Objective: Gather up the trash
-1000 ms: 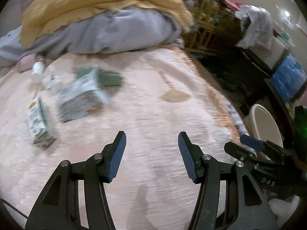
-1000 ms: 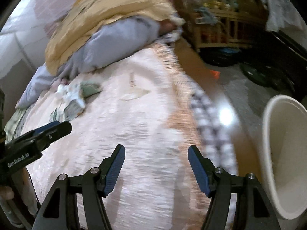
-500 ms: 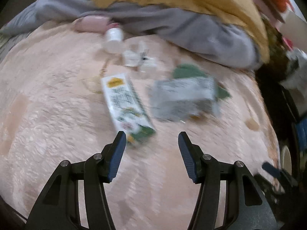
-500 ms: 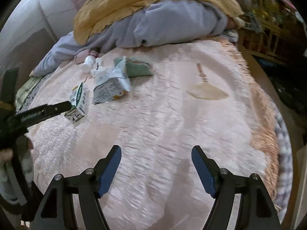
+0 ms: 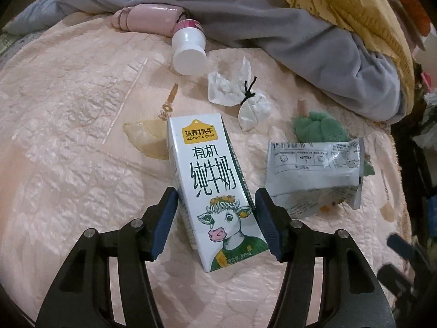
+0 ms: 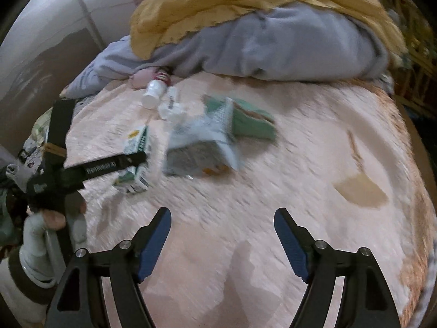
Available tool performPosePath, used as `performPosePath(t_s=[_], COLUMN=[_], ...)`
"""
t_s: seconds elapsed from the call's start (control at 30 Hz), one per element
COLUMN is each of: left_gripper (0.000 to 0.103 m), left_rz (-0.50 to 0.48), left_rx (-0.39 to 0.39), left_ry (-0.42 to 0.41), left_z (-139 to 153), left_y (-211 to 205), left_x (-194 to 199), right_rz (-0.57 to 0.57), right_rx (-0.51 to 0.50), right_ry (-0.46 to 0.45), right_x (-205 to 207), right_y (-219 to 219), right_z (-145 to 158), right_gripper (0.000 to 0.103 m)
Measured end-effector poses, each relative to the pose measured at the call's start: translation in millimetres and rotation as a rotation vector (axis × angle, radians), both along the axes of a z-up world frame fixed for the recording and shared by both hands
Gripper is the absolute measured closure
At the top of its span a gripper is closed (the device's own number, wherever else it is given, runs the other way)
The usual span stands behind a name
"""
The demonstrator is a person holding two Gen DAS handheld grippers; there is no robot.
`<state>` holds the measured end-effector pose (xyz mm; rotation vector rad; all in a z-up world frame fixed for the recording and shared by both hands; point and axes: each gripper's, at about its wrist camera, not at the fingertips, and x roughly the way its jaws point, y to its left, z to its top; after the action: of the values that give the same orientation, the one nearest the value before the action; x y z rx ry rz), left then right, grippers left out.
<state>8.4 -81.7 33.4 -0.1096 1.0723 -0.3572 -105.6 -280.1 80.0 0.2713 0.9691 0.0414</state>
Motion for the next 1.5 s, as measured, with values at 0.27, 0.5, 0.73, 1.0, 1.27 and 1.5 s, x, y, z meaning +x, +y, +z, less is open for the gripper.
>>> performPosePath(t_s=[0.27,0.5,0.73,1.0,1.27,1.5], left_gripper=[0.047,0.047,0.047,0.047,0.047,0.048], left_rz=[0.03,0.049,0.046,0.029,-0.027,-0.12], left_rx=[0.002,0.006,-0.008,-0.001,-0.001,0.02], left_ry=[-0.037,-0.036,-0.009,-0.011,-0.046,-0.075], left_z=[19.3,18.8,6.7,8.1,28.6,41.5], left_y=[53.1,70.2,68.4,62.9,45.5,13.8], left_x=[12.4,23.4,33.9,24.1,-21.8,-71.7], right_rz=[0.099,0.155,0.151,0.165,0.166,0.08], right_rx=[-0.002,-0.072,-0.13,-0.041,0.014,0.034], right_ry=[-0.023,-0.057,0.032,0.003,-0.055,-0.049], right_x=[71.9,154.4,224.1,193.6,94.0,12.2], right_y=[38.2,72.7,84.7,73.9,66.4,48.9], right_z=[4.2,2.6,-42.8,-42.1,2.5,6.0], right_gripper=[0.028,0.032,0.059,0.078,0.078,0.078])
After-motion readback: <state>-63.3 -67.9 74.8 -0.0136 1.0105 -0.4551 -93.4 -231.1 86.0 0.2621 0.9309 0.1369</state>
